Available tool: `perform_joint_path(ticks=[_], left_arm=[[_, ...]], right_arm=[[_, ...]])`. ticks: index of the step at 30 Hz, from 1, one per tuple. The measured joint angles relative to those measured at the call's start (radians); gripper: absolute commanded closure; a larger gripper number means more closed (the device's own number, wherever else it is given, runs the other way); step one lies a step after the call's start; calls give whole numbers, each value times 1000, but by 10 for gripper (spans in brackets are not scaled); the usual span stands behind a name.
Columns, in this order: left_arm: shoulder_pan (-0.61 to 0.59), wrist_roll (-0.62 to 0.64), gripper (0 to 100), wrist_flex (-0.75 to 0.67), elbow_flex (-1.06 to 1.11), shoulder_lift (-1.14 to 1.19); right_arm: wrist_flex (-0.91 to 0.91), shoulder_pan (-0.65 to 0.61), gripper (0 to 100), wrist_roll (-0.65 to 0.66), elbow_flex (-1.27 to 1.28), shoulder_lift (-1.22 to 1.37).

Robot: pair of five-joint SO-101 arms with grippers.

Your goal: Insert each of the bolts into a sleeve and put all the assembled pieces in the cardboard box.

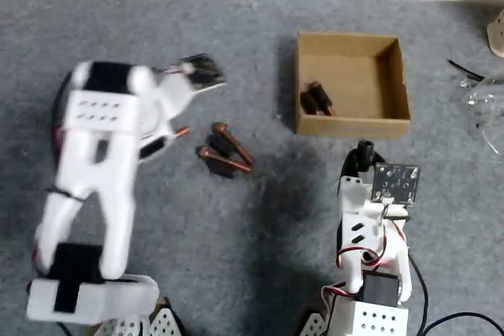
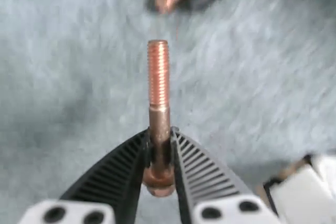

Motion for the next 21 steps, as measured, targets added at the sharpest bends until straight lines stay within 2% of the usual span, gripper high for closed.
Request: perform_joint_path(ticks=[6,11,14,21], left_arm=[[-138,-222,995,-20,272,-40],[-247,-361,995,-175,411,-43],[-292,-387,995,-285,470,-48],[-299,-390,995,-483,663,-48]], right_arm=[[0,0,993,0,0,0],[0,0,993,0,0,0],[0,0,993,0,0,0],[0,0,993,0,0,0]])
